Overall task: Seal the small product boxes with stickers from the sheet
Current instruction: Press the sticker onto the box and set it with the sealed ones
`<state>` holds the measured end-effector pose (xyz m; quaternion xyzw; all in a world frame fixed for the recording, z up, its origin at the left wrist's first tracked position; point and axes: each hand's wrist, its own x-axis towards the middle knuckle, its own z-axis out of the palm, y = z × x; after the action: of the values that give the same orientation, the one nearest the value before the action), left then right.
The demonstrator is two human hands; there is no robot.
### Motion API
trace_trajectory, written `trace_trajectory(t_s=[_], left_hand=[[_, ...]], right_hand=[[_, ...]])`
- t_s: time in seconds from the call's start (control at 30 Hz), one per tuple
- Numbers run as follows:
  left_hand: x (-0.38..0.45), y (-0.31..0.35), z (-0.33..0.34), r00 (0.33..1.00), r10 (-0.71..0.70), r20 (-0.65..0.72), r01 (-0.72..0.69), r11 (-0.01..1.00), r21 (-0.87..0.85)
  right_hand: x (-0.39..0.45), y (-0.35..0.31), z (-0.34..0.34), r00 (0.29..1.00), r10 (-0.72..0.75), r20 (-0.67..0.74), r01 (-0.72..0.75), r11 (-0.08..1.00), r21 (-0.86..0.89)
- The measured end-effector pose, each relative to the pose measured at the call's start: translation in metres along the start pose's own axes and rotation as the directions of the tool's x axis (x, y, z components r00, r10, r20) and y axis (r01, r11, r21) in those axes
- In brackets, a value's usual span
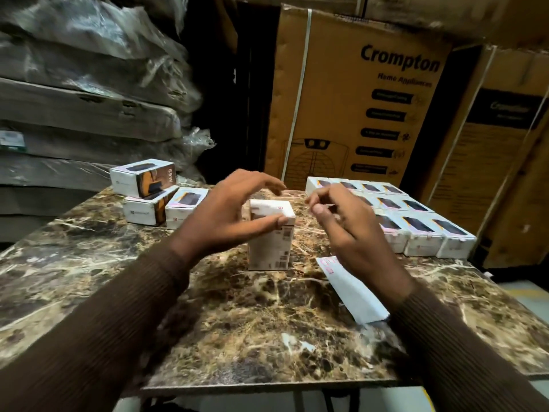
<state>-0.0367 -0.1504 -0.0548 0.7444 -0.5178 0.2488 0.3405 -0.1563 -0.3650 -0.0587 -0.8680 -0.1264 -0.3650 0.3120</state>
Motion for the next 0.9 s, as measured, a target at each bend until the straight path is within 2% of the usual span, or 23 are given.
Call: trace_trajectory(t_s=[0.13, 0.33, 0.6, 0.9], left_hand=[[-0.012, -0.025, 0.015, 0.998, -0.062, -0.025, 0.062, 0.998, -0.008], [-0.018, -0.033, 0.029, 0.989, -0.097, -0.115, 0.093, 0.995, -0.039], [-0.020, -0.026, 0.033, 0.981, -0.124, -0.146, 0.117, 0.991, -0.057], [-0.021, -0.022, 0.035, 0.972, -0.161, -0.170, 0.148, 0.985, -0.088]], right_hand=[[0.012, 0.007, 0.033, 0.998, -0.013, 0.061, 0.019, 0.996, -0.089], [0.011, 0.013, 0.058, 0.997, -0.002, -0.081, -0.011, 0.987, -0.163], [0.011, 0.014, 0.069, 0.993, -0.028, -0.113, -0.006, 0.956, -0.292], [0.010, 0.010, 0.075, 0.989, -0.009, -0.146, -0.033, 0.959, -0.282]])
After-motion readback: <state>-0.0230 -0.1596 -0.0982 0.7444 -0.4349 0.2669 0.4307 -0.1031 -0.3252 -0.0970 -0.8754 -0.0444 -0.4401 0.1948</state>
